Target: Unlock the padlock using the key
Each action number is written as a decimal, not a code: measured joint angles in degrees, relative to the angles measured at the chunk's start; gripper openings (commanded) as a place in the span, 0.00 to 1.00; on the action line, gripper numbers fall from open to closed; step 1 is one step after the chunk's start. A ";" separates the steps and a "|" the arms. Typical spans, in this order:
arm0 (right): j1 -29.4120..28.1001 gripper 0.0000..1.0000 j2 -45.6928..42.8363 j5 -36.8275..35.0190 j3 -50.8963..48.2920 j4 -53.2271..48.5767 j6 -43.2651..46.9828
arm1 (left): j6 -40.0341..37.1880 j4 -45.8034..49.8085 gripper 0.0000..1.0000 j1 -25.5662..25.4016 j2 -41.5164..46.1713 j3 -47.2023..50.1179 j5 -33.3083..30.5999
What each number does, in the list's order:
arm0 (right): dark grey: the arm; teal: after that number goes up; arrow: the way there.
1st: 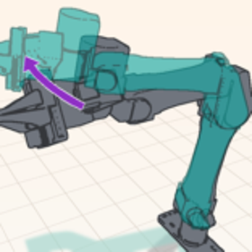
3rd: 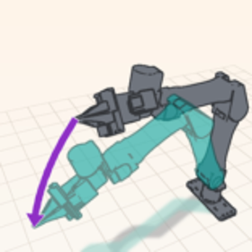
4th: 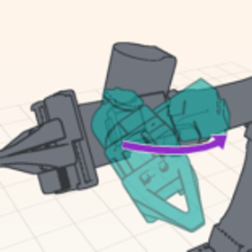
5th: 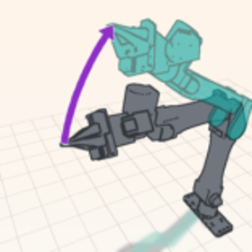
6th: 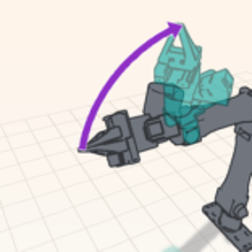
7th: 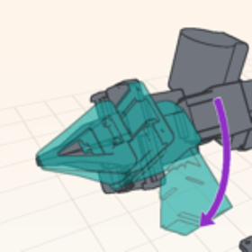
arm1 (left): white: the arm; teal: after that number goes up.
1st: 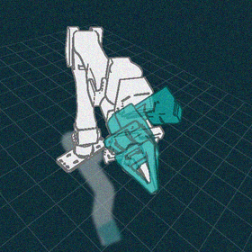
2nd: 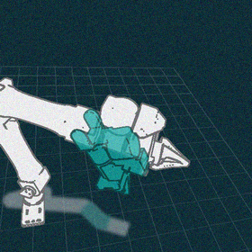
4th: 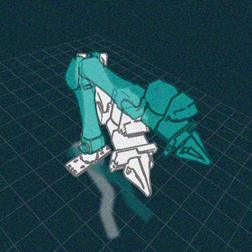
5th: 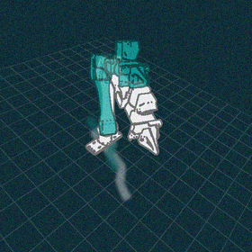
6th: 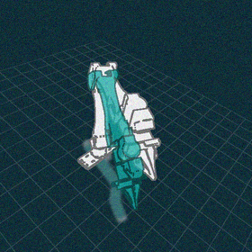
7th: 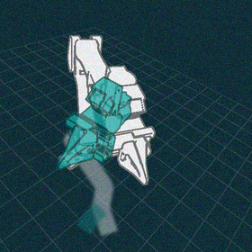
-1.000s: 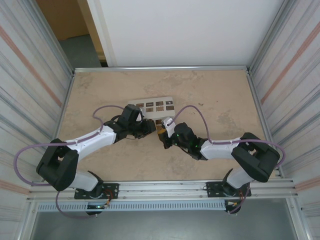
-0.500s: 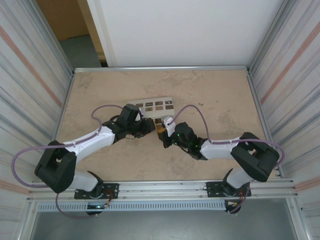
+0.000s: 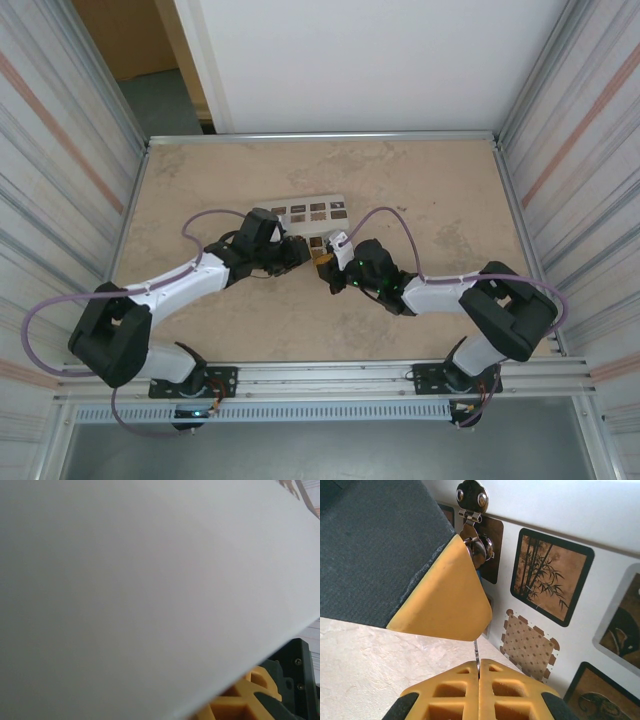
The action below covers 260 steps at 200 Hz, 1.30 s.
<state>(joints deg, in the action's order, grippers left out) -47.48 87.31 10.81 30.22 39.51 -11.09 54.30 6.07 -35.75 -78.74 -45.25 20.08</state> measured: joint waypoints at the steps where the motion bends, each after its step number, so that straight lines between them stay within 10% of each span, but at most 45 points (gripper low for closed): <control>1: 0.00 0.00 0.00 0.00 0.00 0.00 0.00 | 0.00 0.00 0.14 0.00 0.00 0.00 0.00; 260: 0.22 0.00 0.28 1.31 -0.74 1.22 -0.85 | -0.02 0.81 0.14 -0.63 0.07 0.02 -0.57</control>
<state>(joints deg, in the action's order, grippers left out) -47.27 87.59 12.12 29.47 40.73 -11.94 54.28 6.87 -36.38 -78.67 -45.23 19.51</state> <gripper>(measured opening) 0.060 0.248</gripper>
